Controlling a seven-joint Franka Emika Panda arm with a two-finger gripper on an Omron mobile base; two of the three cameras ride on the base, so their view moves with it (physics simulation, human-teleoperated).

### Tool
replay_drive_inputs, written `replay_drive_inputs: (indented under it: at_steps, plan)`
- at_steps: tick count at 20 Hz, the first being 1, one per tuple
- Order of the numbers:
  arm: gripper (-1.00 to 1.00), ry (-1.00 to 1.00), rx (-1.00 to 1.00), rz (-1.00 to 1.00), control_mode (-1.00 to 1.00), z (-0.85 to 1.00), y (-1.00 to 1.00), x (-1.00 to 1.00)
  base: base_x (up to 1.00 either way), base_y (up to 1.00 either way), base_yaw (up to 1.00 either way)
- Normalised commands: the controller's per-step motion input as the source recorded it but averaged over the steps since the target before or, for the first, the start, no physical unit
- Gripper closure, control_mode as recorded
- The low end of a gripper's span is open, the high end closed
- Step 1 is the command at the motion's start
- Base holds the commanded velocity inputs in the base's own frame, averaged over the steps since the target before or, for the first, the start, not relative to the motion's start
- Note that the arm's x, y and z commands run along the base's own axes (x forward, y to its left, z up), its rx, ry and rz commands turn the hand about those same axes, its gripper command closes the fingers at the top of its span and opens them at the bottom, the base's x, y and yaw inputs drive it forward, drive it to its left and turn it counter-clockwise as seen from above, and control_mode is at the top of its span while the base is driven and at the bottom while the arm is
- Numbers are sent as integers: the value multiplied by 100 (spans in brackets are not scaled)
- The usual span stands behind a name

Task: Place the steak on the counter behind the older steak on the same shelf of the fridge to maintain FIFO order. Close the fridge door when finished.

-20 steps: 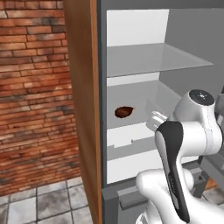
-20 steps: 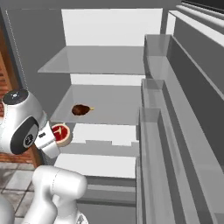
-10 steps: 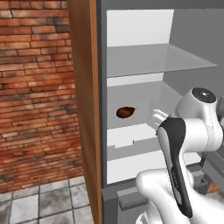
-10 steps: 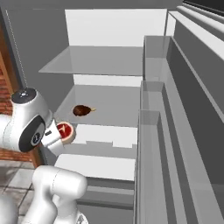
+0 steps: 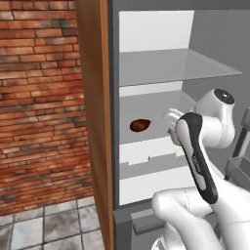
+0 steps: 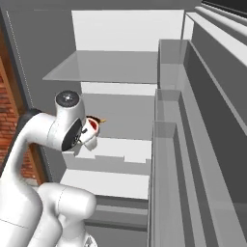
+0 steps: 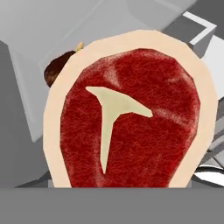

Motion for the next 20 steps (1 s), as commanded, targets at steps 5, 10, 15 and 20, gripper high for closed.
replay_drive_inputs:
  at_steps: [5,10,15,20]
  plan:
    - [100,0,0,-15,-100,0,2,98,0,0,0]
    - [100,-6,1,-5,-100,-6,-21,93,0,0,0]
    - [100,-4,2,0,-100,-3,-43,56,0,0,0]
    - [100,-16,0,1,-100,-29,-38,26,0,0,0]
